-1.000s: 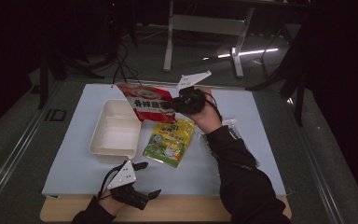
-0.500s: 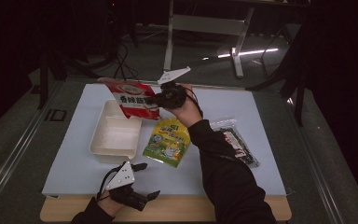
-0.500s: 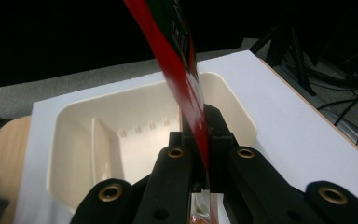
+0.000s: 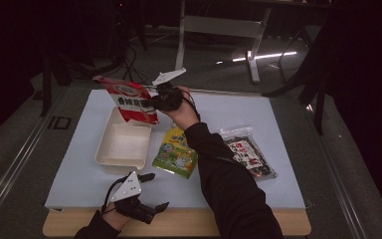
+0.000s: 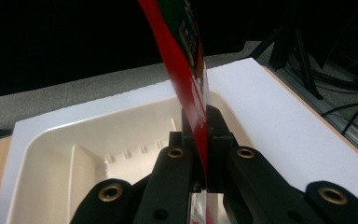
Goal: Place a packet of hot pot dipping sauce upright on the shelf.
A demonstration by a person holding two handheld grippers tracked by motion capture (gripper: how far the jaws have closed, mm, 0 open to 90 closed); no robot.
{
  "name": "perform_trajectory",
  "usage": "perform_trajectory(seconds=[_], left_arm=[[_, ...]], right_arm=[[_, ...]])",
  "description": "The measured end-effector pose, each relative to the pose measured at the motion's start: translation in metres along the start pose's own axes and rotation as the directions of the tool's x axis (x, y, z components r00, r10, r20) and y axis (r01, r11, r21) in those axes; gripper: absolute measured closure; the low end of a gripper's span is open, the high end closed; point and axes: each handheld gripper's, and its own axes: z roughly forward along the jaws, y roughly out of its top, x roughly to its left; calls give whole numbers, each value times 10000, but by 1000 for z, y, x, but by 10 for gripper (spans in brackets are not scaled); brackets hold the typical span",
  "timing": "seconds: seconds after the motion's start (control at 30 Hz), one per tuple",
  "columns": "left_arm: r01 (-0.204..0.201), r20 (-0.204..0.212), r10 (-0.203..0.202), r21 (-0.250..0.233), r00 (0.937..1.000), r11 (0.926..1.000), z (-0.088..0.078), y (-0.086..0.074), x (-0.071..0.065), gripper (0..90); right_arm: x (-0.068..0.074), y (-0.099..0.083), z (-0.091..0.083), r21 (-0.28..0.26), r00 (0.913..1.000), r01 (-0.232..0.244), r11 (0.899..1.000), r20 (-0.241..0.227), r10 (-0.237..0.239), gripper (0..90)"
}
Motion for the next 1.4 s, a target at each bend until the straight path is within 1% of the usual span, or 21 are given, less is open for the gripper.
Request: perform_trajectory(seconds=[0.2, 0.23, 0.4, 0.53, 0.57, 0.63, 0.67, 0.73, 0.87, 0.9, 0.97, 1.13, 1.3, 1.33, 1.4], left_arm=[[20, 72, -20, 81, 10000, 10000, 1, -1, 0, 17], [41, 94, -41, 59, 9999, 10000, 1, -1, 0, 17], [41, 104, -41, 23, 9999, 10000, 0, -1, -1, 17], [22, 98, -22, 16, 9999, 10000, -1, -1, 0, 17], [12, 105, -13, 35, 9999, 10000, -1, -1, 0, 17], [2, 121, -2, 64, 9999, 10000, -1, -1, 0, 17], [1, 135, -1, 61, 9999, 10000, -1, -1, -1, 17], [-12, 147, 11, 87, 9999, 10000, 0, -1, -1, 17], [-98, 155, 95, 161, 9998, 9998, 1, -1, -2, 17], [-69, 178, 66, 155, 9998, 9999, 1, -2, -2, 17], [-85, 174, 82, 187, 9998, 9998, 2, -2, -2, 17], [-147, 194, 143, 206, 9997, 9997, 2, -1, -3, 17], [-161, 187, 157, 231, 9997, 9996, 2, -1, -3, 17], [-168, 191, 164, 237, 9997, 9996, 3, -2, -3, 17], [-188, 184, 184, 234, 9997, 9995, 3, -2, -3, 17]], right_arm=[[-3, -1, 20, -5, 9998, -45, 10000, 184, 45, 900], [-3, -2, 23, 22, 9998, -91, 10000, 154, 91, 900], [-7, -3, 37, 108, 9994, -84, 9999, 347, 80, 900], [-11, -8, 48, -19, 9995, -238, 9997, 184, 239, 900], [-13, -11, 51, -58, 9993, -362, 9993, 91, 363, 900], [-17, -16, 54, -48, 9989, -463, 9989, 102, 464, 900], [-18, -17, 55, -27, 9984, -556, 9984, 39, 556, 900], [-21, -22, 57, 2, 9977, -667, 9978, 72, 667, 900], [-24, -31, 59, -96, 9949, -1008, 9949, 52, 1008, 900], [-24, -31, 59, -157, 9939, -1100, 9938, -6, 1100, 900], [-24, -32, 59, -176, 9932, -1157, 9931, 108, 1159, 900], [-25, -38, 61, -309, 9881, -1536, 9877, -9, 1536, 900], [-21, -39, 64, -158, 9905, -1373, 9904, 33, 1373, 899], [-20, -38, 64, -123, 9918, -1263, 9919, 165, 1265, 899], [-19, -38, 64, -90, 9921, -1241, 9922, 169, 1242, 900]])
